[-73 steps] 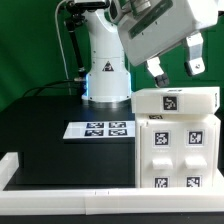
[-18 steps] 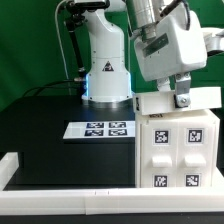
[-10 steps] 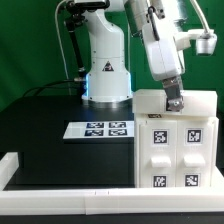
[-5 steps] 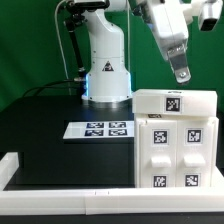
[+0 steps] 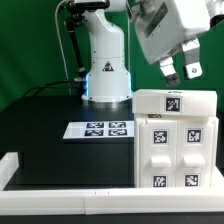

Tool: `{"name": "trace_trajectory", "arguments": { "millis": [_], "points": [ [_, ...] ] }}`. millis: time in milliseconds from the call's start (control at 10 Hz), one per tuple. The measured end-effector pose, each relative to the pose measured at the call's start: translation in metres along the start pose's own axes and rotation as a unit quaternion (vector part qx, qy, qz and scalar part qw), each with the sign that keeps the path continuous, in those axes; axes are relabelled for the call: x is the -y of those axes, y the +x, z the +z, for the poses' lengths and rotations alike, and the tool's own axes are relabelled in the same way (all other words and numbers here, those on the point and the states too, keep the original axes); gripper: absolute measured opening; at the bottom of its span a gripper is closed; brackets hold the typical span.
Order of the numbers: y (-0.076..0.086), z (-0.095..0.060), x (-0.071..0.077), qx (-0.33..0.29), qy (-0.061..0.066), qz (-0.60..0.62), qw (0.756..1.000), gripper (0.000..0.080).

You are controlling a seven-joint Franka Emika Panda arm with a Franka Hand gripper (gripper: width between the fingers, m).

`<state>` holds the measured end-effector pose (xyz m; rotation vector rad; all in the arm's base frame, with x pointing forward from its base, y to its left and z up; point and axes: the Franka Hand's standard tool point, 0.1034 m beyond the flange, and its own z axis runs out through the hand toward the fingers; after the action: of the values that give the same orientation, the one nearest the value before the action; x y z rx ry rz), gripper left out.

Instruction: Assemble cabinet

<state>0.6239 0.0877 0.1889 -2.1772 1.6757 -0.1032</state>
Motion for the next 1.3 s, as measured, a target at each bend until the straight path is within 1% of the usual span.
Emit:
{"name": "trace_trajectory", "arguments": {
  "millis": [100, 300, 600, 700, 800, 900, 1000, 1100, 1200, 1300],
  "points": [
    [-0.001, 0.000, 0.000, 0.012, -0.011, -0.075, 0.997, 0.0797],
    [-0.002, 0.003, 0.003, 0.028, -0.024, -0.194, 0.980, 0.0797],
    [-0.001, 0.004, 0.002, 0.029, -0.022, -0.283, 0.959, 0.0797],
    [0.000, 0.003, 0.001, 0.029, -0.029, -0.394, 0.918, 0.0797],
    [-0.001, 0.004, -0.002, 0.033, -0.040, -0.489, 0.871, 0.0797],
    [-0.002, 0.005, -0.005, 0.038, -0.049, -0.531, 0.845, 0.0797],
    [-0.001, 0.005, -0.006, 0.039, -0.059, -0.598, 0.798, 0.0797],
    [-0.001, 0.005, -0.008, 0.040, -0.063, -0.640, 0.765, 0.0797],
    [0.003, 0.005, -0.008, 0.034, -0.059, -0.657, 0.751, 0.0797],
    [0.005, 0.005, -0.009, 0.035, -0.060, -0.678, 0.731, 0.0797]
  ]
}}
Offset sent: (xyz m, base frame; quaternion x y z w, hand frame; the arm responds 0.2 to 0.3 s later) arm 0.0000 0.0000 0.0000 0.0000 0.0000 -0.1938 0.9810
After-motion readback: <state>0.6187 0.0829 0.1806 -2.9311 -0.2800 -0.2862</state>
